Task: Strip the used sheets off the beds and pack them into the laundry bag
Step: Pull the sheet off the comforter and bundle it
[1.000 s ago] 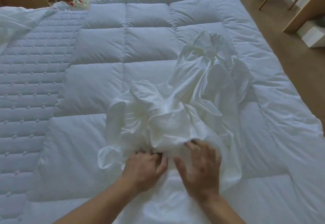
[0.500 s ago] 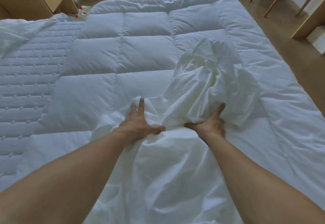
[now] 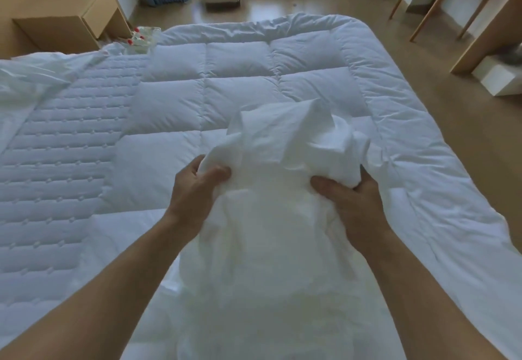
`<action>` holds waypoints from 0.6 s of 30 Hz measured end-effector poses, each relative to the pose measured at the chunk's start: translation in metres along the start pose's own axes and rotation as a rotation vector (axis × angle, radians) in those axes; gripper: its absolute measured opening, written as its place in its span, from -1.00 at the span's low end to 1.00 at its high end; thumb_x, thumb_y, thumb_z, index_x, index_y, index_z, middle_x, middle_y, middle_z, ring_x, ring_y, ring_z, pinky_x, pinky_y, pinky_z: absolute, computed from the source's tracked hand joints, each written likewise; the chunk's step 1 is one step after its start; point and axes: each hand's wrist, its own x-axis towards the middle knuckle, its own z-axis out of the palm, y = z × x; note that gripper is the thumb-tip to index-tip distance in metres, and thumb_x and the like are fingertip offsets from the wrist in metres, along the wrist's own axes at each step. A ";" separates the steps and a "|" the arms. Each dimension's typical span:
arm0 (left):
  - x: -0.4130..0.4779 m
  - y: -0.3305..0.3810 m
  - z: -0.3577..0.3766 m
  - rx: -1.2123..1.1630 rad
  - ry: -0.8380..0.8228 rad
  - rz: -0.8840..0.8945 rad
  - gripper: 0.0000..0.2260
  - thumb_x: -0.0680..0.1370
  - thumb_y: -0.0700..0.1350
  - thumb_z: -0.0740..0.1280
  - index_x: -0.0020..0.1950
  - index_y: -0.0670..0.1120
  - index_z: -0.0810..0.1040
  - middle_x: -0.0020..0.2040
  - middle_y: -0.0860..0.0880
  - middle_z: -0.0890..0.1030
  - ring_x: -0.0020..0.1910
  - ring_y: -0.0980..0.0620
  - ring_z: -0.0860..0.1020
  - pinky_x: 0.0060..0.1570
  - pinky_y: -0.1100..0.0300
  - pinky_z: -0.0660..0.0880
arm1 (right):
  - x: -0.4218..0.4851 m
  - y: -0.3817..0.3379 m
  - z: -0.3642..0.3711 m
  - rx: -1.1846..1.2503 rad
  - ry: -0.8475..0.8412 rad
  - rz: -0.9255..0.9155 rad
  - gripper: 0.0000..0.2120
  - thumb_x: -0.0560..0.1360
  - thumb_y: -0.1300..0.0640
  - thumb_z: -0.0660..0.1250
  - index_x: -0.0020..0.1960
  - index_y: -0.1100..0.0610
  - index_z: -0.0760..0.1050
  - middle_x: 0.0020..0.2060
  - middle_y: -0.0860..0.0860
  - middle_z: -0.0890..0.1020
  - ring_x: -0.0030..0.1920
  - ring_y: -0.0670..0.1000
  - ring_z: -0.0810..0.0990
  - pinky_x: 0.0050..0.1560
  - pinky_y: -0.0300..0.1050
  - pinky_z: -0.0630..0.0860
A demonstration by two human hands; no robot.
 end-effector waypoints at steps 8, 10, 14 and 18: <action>-0.158 -0.019 -0.055 0.119 0.001 0.056 -0.62 0.28 0.27 0.40 -0.40 -0.05 0.55 -0.47 0.10 0.50 -0.46 0.13 0.44 -0.42 0.26 0.41 | -0.187 -0.013 0.014 -0.141 -0.011 -0.015 -0.65 0.28 -0.08 0.62 -0.04 -0.04 0.59 -0.21 -0.27 0.71 -0.19 -0.26 0.68 -0.25 -0.41 0.54; -0.190 -0.046 -0.075 0.243 0.052 0.069 -0.61 0.30 0.28 0.32 -0.46 -0.02 0.41 -0.53 0.13 0.37 -0.50 0.19 0.33 -0.46 0.28 0.31 | -0.229 0.008 0.014 -0.181 0.124 0.031 -0.44 0.25 -0.49 0.39 -0.10 -0.02 0.60 -0.26 -0.21 0.72 -0.25 -0.25 0.67 -0.26 -0.37 0.53; -0.223 -0.122 -0.113 0.768 0.051 -0.091 -0.55 0.40 0.22 0.23 -0.42 -0.15 0.29 -0.47 0.01 0.35 -0.36 -0.12 0.39 -0.32 0.04 0.37 | -0.276 0.077 -0.003 -0.606 0.286 0.289 -0.43 0.41 -0.53 0.14 -0.32 -0.04 0.49 -0.44 -0.08 0.57 -0.28 -0.01 0.57 -0.23 -0.05 0.47; -0.228 -0.132 -0.122 0.895 0.174 -0.143 -0.72 0.49 0.02 0.27 0.10 -0.12 0.55 0.08 -0.16 0.58 0.14 -0.26 0.49 0.17 -0.12 0.43 | -0.286 0.119 -0.014 -0.822 0.309 0.372 -0.63 0.54 -0.23 0.24 -0.08 0.07 0.53 -0.17 0.00 0.60 -0.10 0.14 0.57 0.04 0.08 0.55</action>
